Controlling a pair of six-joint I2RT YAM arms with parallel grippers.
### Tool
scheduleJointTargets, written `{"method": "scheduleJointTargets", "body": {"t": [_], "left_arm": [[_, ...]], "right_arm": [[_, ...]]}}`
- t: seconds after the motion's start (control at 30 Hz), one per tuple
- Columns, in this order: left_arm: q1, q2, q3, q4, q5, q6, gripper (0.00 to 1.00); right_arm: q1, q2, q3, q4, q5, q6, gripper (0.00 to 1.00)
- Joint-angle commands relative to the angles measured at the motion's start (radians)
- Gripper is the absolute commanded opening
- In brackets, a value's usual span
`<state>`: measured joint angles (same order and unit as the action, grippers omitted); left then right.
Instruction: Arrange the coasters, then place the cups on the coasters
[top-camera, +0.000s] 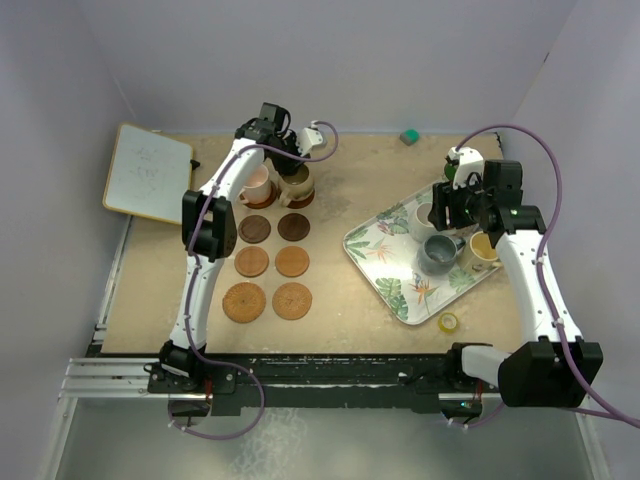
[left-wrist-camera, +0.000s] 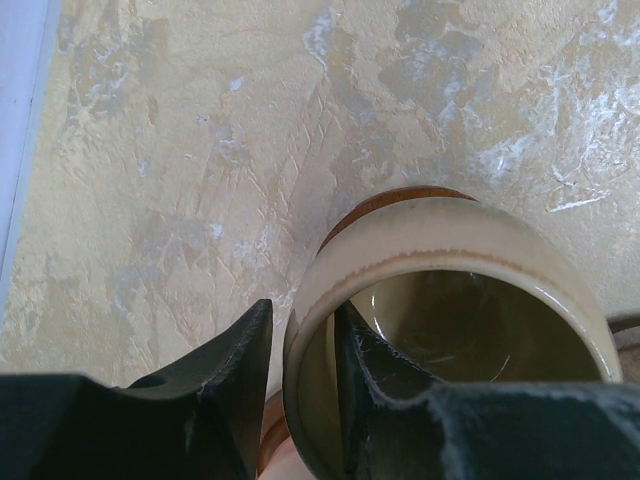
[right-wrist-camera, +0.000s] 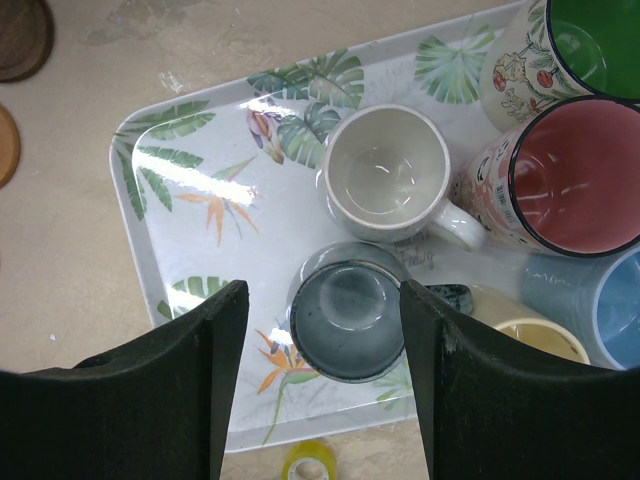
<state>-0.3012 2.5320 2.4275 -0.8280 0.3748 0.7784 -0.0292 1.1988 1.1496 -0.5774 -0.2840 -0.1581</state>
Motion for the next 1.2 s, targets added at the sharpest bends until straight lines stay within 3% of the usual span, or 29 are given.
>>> {"method": "scheduleJointTargets", "body": {"t": [0.0,0.2,0.7,1.17], "left_arm": [[0.011,-0.054,0.032,0.003,0.031,0.017,0.29],[0.009,-0.06,0.031,-0.028,0.023,0.048,0.23],[0.01,-0.073,0.041,-0.054,0.021,0.06,0.22],[0.009,-0.09,0.054,-0.003,0.037,0.001,0.36]], "right_arm": [[-0.006,0.001,0.003,0.016,-0.026,-0.014,0.65],[-0.006,0.002,0.002,0.015,-0.024,-0.015,0.65],[-0.006,0.006,0.004,0.013,-0.026,-0.016,0.65],[-0.006,0.005,0.004,0.011,-0.033,-0.02,0.66]]}}
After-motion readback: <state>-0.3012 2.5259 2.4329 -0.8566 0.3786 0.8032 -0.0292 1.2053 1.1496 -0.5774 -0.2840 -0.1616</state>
